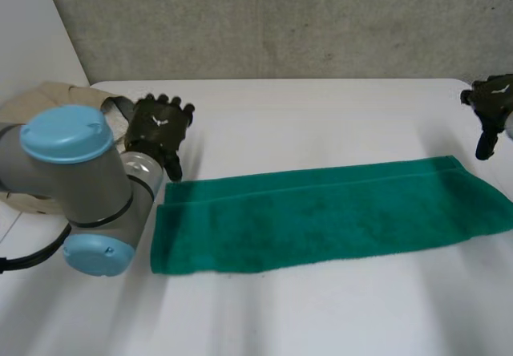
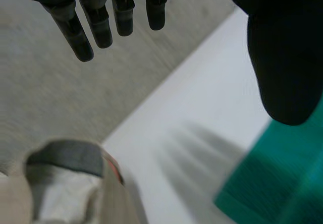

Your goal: Fold the laundry.

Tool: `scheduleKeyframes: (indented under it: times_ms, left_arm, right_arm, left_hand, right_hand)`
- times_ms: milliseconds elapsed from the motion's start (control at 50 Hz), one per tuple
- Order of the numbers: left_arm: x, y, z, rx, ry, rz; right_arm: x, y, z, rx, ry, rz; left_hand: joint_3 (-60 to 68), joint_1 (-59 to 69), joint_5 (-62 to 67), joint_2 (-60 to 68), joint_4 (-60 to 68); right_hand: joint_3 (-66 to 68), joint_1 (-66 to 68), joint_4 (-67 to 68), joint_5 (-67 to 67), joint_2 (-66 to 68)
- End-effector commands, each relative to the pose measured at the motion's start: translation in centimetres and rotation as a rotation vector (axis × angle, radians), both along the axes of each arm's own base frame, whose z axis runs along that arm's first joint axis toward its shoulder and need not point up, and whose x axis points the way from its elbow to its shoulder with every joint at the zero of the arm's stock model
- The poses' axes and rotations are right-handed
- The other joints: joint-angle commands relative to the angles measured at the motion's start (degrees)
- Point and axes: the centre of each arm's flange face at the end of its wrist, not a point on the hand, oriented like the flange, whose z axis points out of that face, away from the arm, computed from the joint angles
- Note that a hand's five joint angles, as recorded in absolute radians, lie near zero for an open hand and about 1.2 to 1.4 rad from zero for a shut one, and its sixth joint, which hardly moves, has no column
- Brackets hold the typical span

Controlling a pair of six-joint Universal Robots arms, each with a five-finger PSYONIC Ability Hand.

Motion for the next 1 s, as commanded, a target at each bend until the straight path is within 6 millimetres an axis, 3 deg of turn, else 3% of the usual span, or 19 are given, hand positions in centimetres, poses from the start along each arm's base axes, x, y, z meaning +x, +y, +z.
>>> scheduleKeyframes:
  times_ms: [20,200,380,600,860,1000]
  left_arm:
    - [0.8,1.2,1.4,-0.045,0.031,0.001]
    - [1.2,2.7,0.1,-0.015,0.007,-0.008]
    - [2.0,3.8,-1.1,0.092,-0.033,0.001]
    - [2.7,3.7,-1.4,0.216,0.019,0.044]
    - [2.4,2.0,-4.6,0.287,-0.03,0.058]
    - [2.2,1.8,-5.5,0.319,-0.041,0.058]
  right_arm:
    - [-3.4,3.2,1.6,0.056,-0.099,0.064]
    - [-7.0,5.0,-1.1,0.168,-0.021,0.033]
    - [-7.2,4.1,-2.8,0.203,-0.001,0.046]
    - [-4.3,2.0,-2.5,0.258,-0.119,0.084]
    - [-2.7,-0.4,-5.2,0.343,-0.137,0.122]
    - [-2.9,-1.3,-6.5,0.346,-0.133,0.118]
  left_hand:
    - [-2.29,-1.06,-2.77,-1.79,-1.78]
    - [-0.73,0.5,-1.22,-0.23,-0.22]
    - [6.0,7.23,5.51,6.5,6.5]
    - [8.86,10.09,8.37,9.36,9.37]
    - [10.54,11.77,10.05,11.04,11.05]
    - [18.95,20.17,18.46,19.44,19.45]
  right_hand:
    - [-2.39,-1.68,-3.54,-4.04,-2.69]
    - [-2.39,-1.68,-3.54,-4.04,-2.69]
    - [-2.39,-1.68,-3.54,-4.04,-2.69]
    - [5.77,6.48,4.62,4.12,5.46]
    - [5.6,6.31,4.45,3.95,5.29]
    - [5.93,6.65,4.79,4.28,5.63]
